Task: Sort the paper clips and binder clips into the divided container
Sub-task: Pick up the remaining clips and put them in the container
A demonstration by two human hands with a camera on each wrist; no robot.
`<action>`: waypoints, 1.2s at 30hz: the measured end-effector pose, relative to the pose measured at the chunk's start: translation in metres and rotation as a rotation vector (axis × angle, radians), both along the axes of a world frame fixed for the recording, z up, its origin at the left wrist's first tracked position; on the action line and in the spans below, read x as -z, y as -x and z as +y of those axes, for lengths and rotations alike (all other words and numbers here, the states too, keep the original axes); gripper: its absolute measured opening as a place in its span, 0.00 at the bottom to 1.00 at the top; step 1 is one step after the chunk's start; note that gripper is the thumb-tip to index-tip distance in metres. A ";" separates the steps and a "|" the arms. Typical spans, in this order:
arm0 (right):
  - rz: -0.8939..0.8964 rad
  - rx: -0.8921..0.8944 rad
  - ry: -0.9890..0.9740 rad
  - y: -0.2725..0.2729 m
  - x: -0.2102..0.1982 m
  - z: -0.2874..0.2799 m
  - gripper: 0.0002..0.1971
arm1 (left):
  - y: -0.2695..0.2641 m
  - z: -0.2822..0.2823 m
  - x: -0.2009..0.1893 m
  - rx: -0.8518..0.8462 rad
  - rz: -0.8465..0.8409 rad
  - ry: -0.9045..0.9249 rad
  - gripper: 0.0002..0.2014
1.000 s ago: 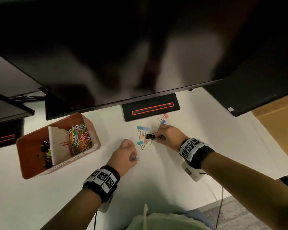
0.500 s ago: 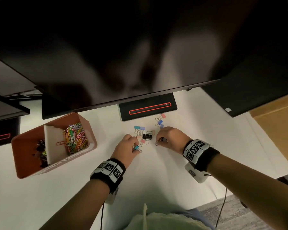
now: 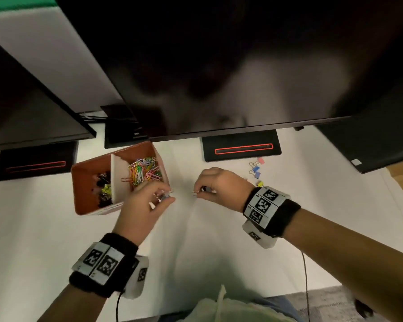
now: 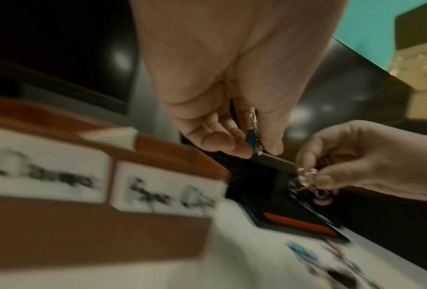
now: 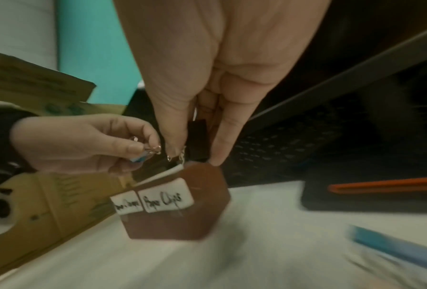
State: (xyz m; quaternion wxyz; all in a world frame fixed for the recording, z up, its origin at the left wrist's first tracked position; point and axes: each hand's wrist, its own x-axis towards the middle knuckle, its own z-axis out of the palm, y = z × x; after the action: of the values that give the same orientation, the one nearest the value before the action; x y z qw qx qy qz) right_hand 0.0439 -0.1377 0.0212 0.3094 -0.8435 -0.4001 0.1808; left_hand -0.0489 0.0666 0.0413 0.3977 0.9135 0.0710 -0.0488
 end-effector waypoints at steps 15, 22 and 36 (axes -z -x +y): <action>0.069 -0.038 -0.052 0.018 -0.038 0.215 0.17 | 0.022 0.143 -0.042 -0.410 0.045 0.140 0.22; -0.033 0.108 0.081 0.013 -0.006 0.090 0.14 | 0.016 0.086 -0.040 -0.105 -0.099 0.096 0.11; 0.194 0.479 0.574 -0.001 0.044 -0.112 0.33 | -0.072 -0.109 0.052 0.472 0.100 -0.117 0.20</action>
State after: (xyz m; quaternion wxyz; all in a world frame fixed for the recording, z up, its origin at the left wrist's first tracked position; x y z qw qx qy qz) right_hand 0.0446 -0.2500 -0.0230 0.1307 -0.9443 -0.0936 0.2872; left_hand 0.0234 -0.0425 -0.0109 0.3177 0.9226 -0.1222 -0.1813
